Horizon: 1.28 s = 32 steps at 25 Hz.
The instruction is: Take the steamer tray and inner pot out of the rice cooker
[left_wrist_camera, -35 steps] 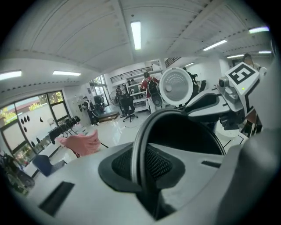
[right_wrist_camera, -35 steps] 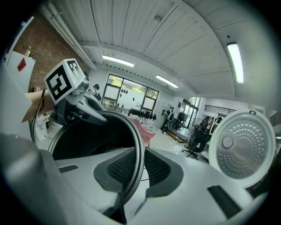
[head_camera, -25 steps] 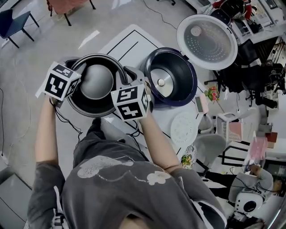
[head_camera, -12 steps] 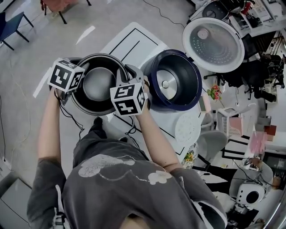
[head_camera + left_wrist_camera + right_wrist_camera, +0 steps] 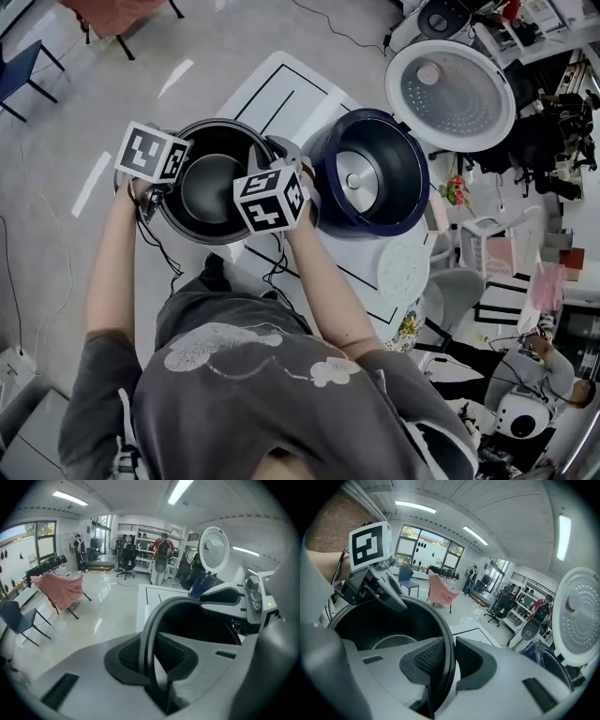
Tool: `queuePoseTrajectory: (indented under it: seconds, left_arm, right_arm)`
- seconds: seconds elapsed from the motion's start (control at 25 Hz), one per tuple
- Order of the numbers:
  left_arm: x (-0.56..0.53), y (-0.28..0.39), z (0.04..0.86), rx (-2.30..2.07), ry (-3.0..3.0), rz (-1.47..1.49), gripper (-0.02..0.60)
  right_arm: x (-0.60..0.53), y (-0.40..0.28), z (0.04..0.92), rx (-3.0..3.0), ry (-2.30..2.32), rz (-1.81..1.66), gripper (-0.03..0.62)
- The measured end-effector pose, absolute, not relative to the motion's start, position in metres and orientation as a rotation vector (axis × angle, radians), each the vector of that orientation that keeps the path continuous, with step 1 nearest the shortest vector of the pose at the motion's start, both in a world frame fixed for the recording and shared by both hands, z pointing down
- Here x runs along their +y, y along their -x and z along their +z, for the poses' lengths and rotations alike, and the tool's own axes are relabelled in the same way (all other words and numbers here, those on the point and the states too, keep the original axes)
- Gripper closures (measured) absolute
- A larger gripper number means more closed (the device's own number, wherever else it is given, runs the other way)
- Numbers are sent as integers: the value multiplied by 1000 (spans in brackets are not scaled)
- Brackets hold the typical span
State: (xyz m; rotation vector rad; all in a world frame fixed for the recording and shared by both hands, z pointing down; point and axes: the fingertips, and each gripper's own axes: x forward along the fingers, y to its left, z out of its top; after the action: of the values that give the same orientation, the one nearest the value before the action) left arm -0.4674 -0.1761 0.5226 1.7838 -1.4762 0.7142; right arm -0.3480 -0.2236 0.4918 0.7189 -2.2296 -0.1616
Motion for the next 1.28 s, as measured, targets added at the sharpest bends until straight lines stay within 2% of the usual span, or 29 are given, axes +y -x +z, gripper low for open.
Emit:
queuePoseTrajectory:
  seconds: [0.56, 0.64, 0.76, 0.88, 1.0, 1.28]
  left_arm:
    - [-191, 464, 530, -1414, -1759, 622, 489]
    - [-191, 457, 529, -1376, -1795, 604, 444]
    - [-191, 446, 527, -1318, -1860, 595, 299]
    - [-191, 440, 516, -1336, -1948, 642, 217]
    - [-195, 443, 501, -1474, -2010, 683, 196]
    - [-181, 464, 461, -1907, -1957, 631, 189]
  right_arm:
    - [-231, 346, 499, -2177, -731, -122, 494]
    - [-231, 346, 497, -2194, -732, -112, 491]
    - [-228, 348, 492, -2243, -703, -111, 439]
    - [-225, 350, 480, -2291, -674, -140, 402]
    - [-224, 349, 465, -2342, -690, -170, 378]
    - [-218, 341, 427, -2501, -750, -265, 390]
